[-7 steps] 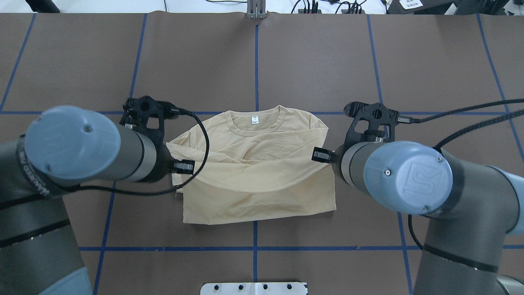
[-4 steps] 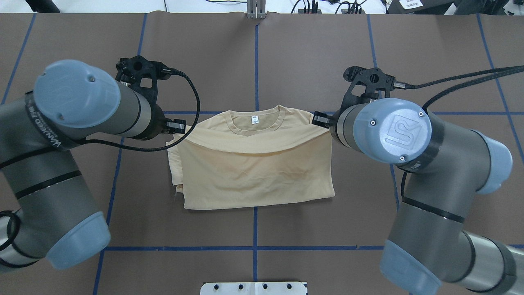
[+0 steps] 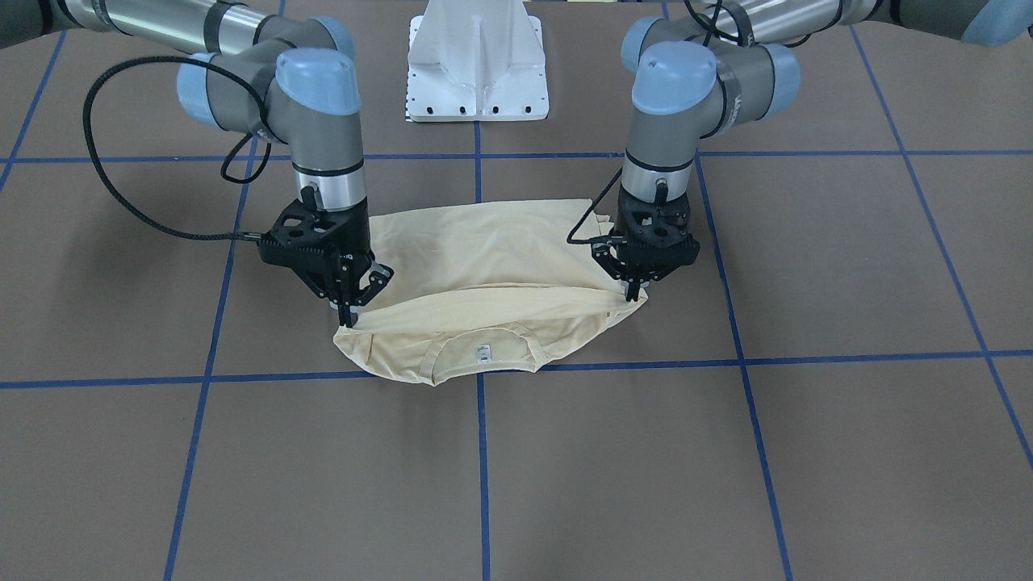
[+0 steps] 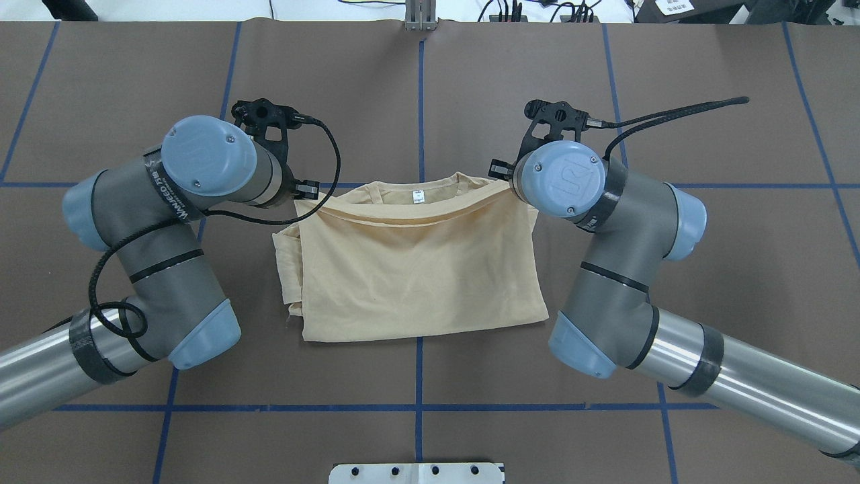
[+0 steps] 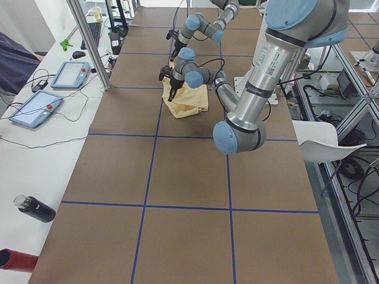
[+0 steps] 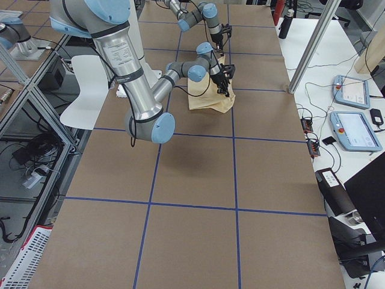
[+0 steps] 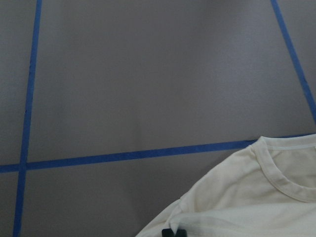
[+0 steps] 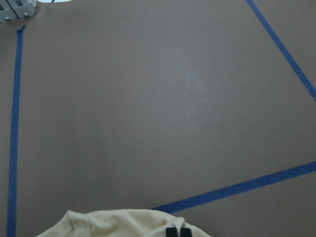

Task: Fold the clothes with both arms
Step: 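Open both grippers at the collar and raise them off the folded shirt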

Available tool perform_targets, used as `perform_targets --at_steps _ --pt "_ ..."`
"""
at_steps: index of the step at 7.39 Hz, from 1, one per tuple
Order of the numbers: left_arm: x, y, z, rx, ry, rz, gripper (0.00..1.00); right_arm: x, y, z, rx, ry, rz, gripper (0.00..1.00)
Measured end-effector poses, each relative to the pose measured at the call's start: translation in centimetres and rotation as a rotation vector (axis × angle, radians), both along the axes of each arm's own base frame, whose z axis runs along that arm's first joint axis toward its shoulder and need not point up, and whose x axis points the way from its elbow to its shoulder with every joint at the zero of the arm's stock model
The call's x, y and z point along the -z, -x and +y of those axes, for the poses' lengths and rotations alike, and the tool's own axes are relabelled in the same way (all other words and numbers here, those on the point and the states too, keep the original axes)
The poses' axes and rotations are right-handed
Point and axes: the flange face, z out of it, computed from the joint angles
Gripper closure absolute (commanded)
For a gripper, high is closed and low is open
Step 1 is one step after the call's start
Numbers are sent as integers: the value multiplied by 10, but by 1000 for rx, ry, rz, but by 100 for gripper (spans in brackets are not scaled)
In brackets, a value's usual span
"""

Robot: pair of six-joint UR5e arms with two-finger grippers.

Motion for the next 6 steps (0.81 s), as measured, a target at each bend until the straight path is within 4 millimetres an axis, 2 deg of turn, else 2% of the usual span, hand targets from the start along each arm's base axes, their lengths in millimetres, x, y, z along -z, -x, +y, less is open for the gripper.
perform_targets --at_steps 1,2,3,4,6 --pt "-10 -6 -6 1 -14 -12 54 -7 6 -11 -1 5 10 1" --pt "-15 -7 -10 1 -21 -19 1 -10 4 -19 5 12 15 0" --pt "-15 -5 -12 -8 -46 -15 0 -11 -4 -29 33 10 21 0" --pt "-12 3 -13 -33 -100 0 0 -10 -21 -42 93 12 17 0" --pt "-9 27 0 -89 -160 39 0 -12 -57 -63 201 9 -2 0"
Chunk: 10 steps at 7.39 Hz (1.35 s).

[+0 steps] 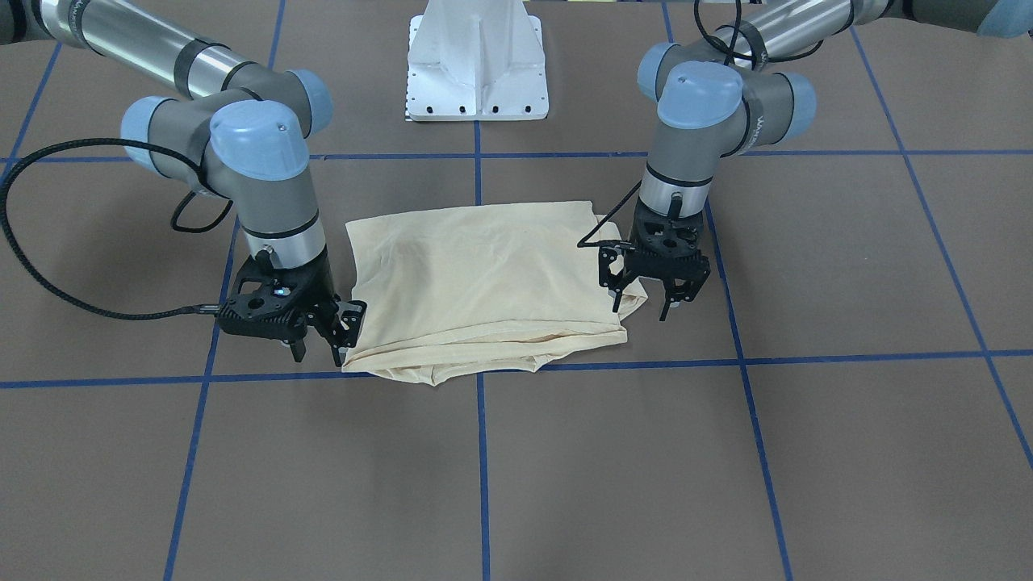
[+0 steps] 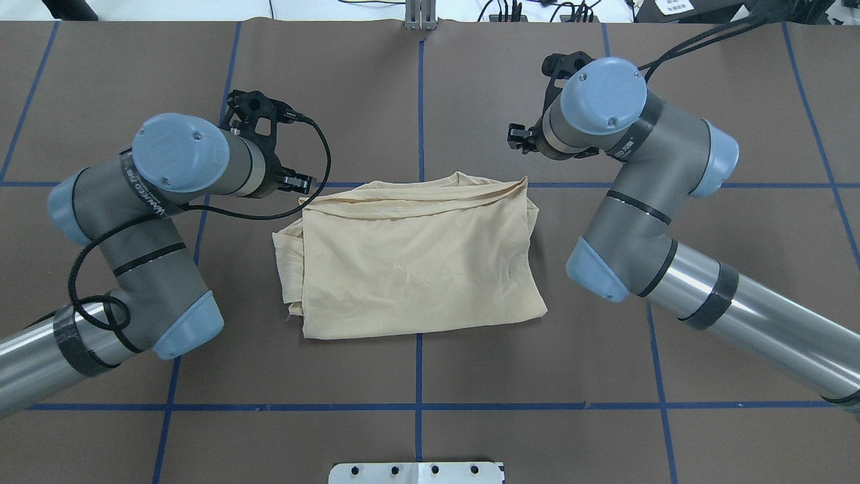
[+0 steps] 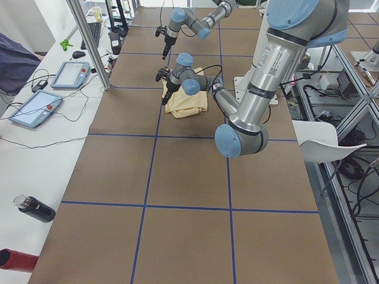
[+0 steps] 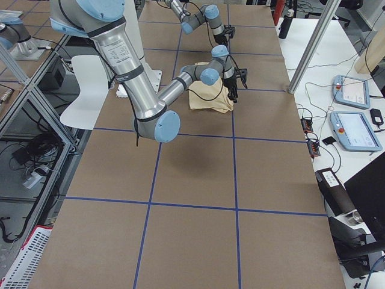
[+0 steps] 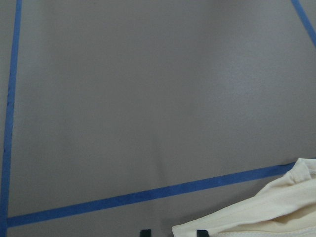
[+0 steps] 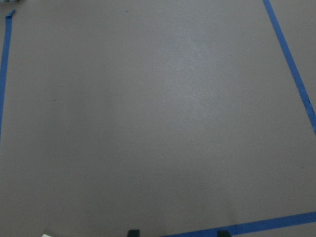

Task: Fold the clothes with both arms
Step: 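Open both grippers at the collar and raise them off the folded shirt, then lower the left gripper to the shirt edge nearest it while the right arm withdraws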

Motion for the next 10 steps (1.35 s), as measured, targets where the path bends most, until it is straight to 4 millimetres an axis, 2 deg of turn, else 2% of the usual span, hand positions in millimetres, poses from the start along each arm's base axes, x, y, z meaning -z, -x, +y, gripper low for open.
perform_targets --at_steps 1,2,3,4,6,8,10 --pt "-5 15 17 -19 6 22 0 -8 -13 -1 30 -22 -3 0" --pt "-11 25 35 -20 40 57 0 -25 -28 3 53 -51 -18 0" --pt "-18 22 56 -18 85 99 2 -43 -43 6 72 -67 -40 0" --pt "-29 9 80 -30 123 137 12 -56 -55 7 83 -69 -54 0" --pt "-41 -24 127 -37 189 194 36 -62 -64 6 85 -73 -60 0" --pt "-44 -49 159 -48 237 211 41 -62 -66 4 81 -76 -61 0" --pt "-47 -62 174 -68 253 208 43 -61 -66 4 80 -78 -62 0"
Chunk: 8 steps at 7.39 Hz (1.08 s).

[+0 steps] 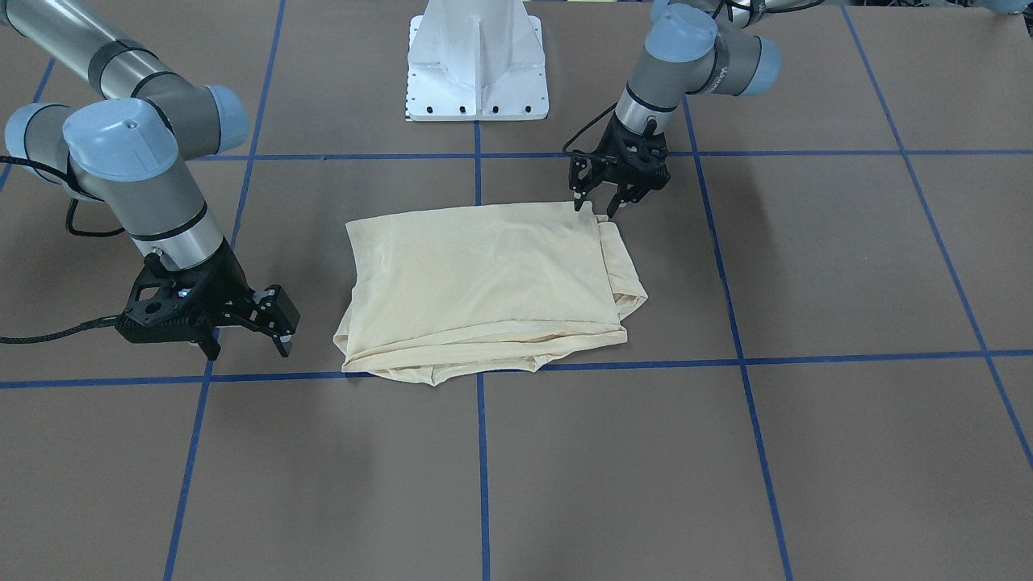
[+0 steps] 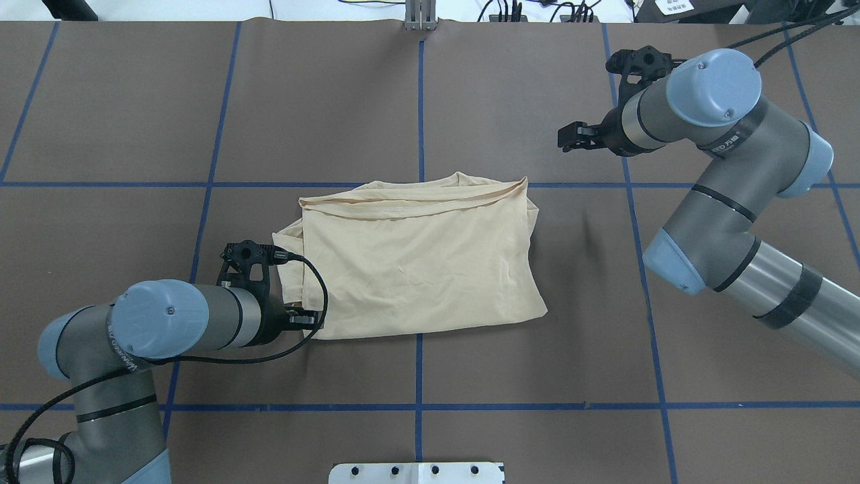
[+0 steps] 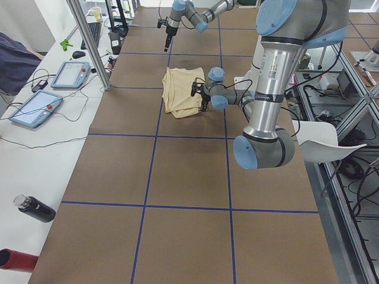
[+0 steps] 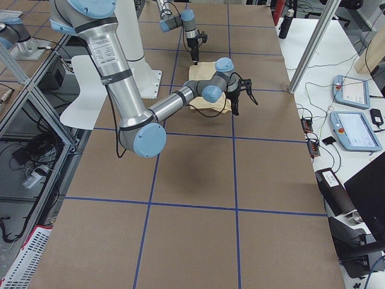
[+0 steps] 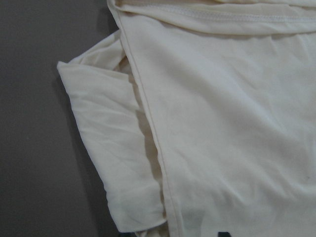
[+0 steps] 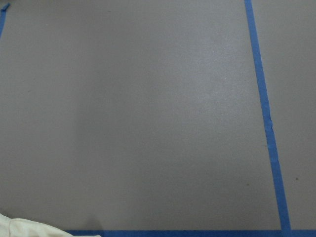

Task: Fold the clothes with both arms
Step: 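Lower the left gripper to the shirt edge nearest it while the right arm withdraws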

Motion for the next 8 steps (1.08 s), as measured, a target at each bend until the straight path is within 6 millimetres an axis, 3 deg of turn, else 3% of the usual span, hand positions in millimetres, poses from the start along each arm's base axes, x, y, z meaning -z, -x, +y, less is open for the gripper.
perform_targets --at_steps 1,2,3,8 --pt "-2 -6 5 -11 3 -4 50 0 0 0 0 0 0 0" --pt "-3 -9 9 -18 4 -6 69 0 0 0 -1 0 0 0" --pt "-2 -11 10 -21 4 -5 100 0 0 0 -1 0 1 0" --pt "-1 -6 1 -12 -14 -13 100 0 1 0 -1 1 0 0"
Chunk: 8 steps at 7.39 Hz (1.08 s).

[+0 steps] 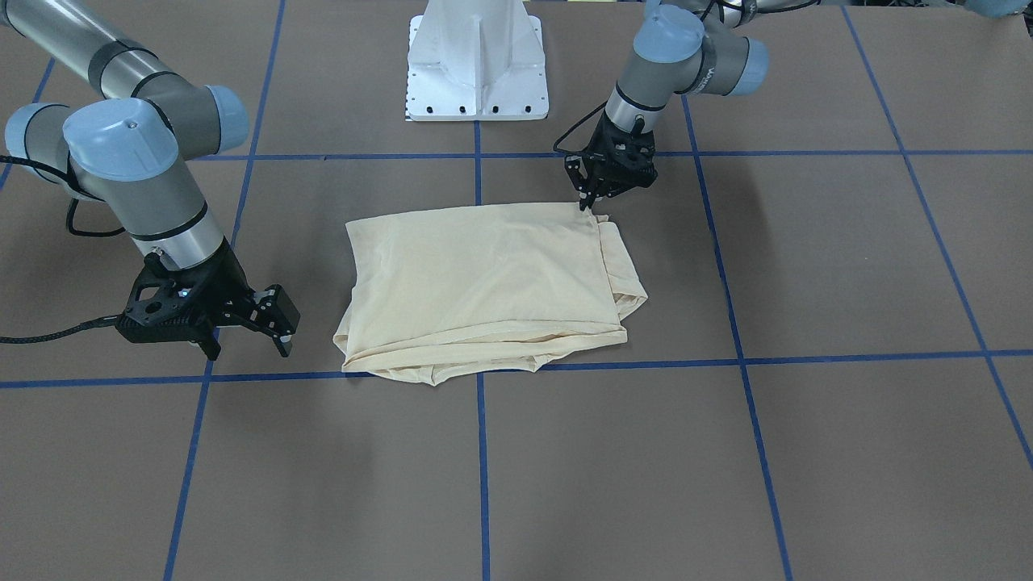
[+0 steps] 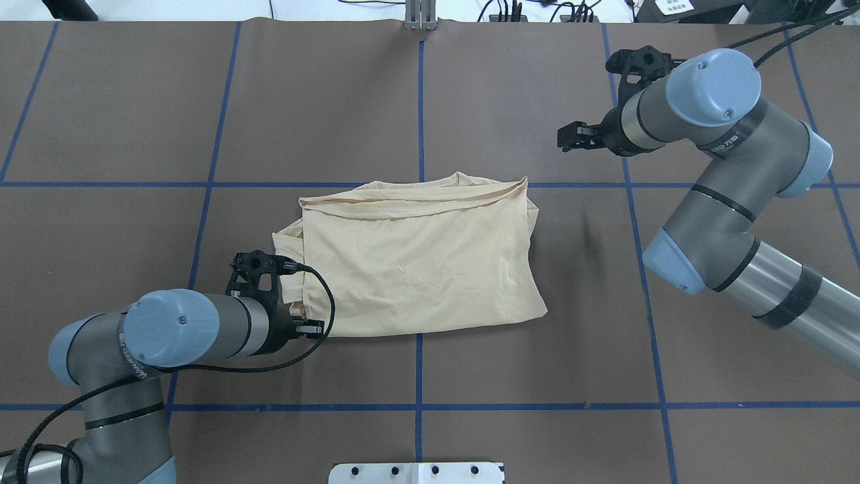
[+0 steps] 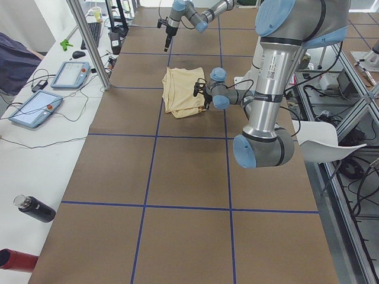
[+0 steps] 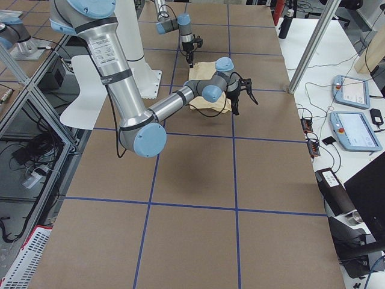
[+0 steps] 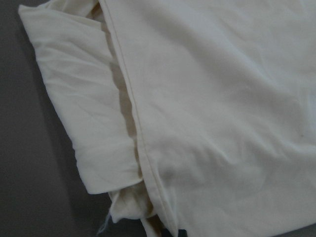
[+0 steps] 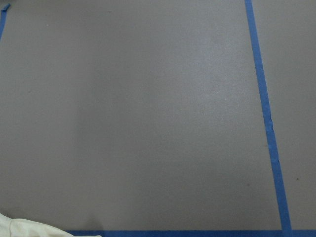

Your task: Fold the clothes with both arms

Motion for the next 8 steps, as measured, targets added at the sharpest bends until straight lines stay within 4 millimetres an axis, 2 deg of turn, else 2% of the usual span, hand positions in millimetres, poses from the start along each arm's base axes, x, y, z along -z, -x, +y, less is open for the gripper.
perform_targets --at_steps 1,2,3,4,5,6,7,8 --pt "-7 9 -19 15 -31 -30 100 0 1 0 1 1 1 0" --pt "-22 22 -49 31 -78 -83 100 -1 1 0 1 2 2 0" --pt "-40 39 -93 53 -132 -151 100 -1 2 0 1 2 1 0" --pt "-54 55 -152 78 -188 -226 100 0 3 0 1 2 0 0" --pt "-62 65 -222 106 -225 -299 100 1 4 1 2 2 -1 0" --pt "-60 68 -296 135 -247 -354 100 2 5 1 3 1 -3 0" --pt "-48 68 -354 154 -275 -378 69 3 7 1 3 2 -4 0" --pt "-38 71 -386 158 -305 -388 1 4 7 2 3 3 -6 0"
